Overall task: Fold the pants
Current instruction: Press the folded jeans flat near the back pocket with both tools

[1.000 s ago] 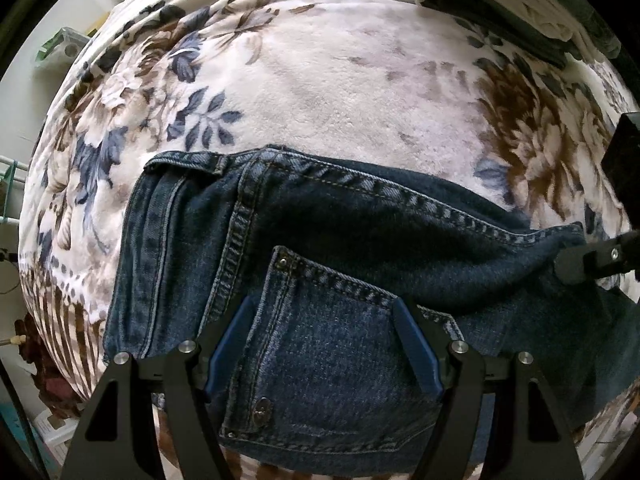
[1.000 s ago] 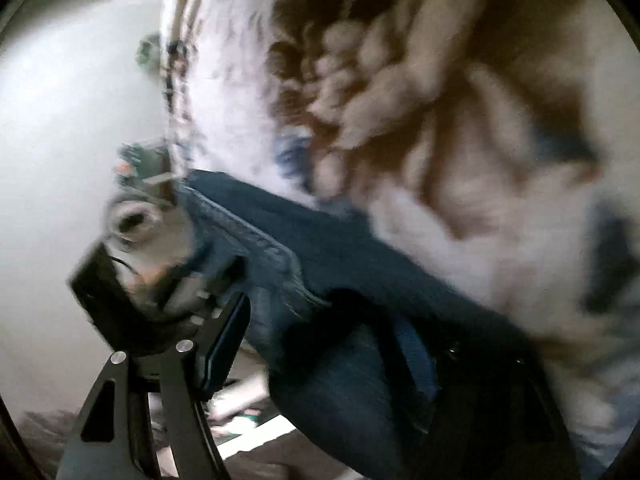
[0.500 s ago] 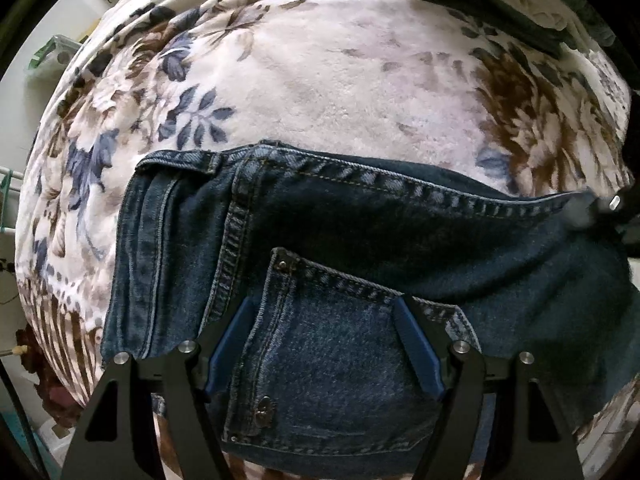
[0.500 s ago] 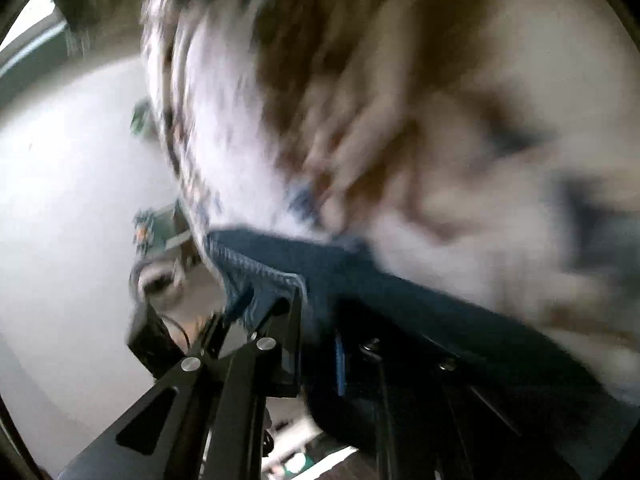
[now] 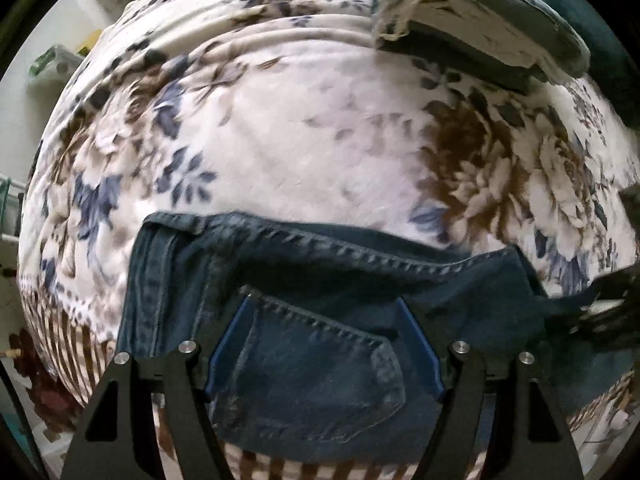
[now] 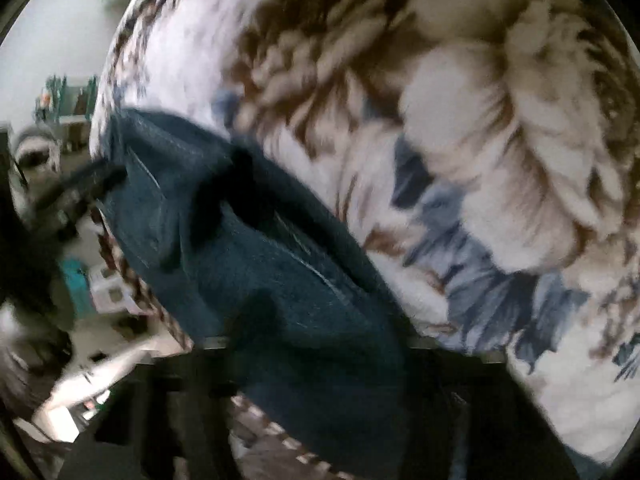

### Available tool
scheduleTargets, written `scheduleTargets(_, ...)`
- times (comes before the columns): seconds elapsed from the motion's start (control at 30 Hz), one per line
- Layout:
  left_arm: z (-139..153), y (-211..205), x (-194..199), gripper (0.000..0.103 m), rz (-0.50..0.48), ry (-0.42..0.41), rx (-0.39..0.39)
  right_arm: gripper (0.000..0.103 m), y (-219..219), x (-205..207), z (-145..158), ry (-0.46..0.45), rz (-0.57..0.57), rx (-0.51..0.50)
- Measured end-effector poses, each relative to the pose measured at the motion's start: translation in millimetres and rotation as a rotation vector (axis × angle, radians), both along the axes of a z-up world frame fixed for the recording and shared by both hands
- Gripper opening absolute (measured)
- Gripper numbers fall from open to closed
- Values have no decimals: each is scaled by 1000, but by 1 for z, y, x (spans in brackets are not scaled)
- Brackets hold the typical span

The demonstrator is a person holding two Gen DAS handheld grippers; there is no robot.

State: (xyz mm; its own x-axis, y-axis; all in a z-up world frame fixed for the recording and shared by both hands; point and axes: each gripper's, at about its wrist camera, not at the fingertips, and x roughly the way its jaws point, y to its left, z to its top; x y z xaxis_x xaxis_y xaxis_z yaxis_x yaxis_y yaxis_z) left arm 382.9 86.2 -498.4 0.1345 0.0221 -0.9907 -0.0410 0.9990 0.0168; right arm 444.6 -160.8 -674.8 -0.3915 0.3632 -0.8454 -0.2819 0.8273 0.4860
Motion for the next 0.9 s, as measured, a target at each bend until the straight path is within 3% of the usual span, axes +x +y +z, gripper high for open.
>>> scheduleTargets(0.03,1,-3,4,71,0,3,-9,9,3,-5,-3,-17,18,-25)
scheduleTargets(0.07,0,-7,6,71,-4,5,-15,5,4,-6,1,-61,16,-51)
scheduleTargets(0.27,-20,-22,17,71,-13,19,13,4,-50,-2,31,-194,-253,-109)
scheduleTargets(0.37,-34,-21,19,71,-6,45,28,5,-72,-3,8,-87,-402,-63)
scheduleTargets(0.43,-35,-19,21,71,0,51,30,7,-66,0,-4,2,-363,-22)
scheduleTargets(0.5,-31,-18,22,71,3,56,23,15,-64,10,-3,43,-373,6)
scheduleTargets(0.57,-26,-18,25,71,-1,55,18,53,-64,18,5,27,-410,75)
scheduleTargets(0.63,-19,-24,28,71,-27,46,37,70,-57,30,16,-15,-429,123)
scheduleTargets(0.73,-16,-36,39,71,-75,58,71,70,-30,43,3,34,-412,185)
scheduleTargets(0.8,-17,-37,45,71,-79,97,54,70,-6,50,-15,42,-390,174)
scheduleTargets(0.83,-18,-36,49,71,-70,125,24,61,4,48,-19,46,-373,181)
scheduleTargets(0.87,-19,-35,54,71,-64,152,10,33,8,38,-15,40,-349,183)
scheduleTargets(0.9,-19,-37,57,71,-72,163,10,23,23,36,-18,30,-330,177)
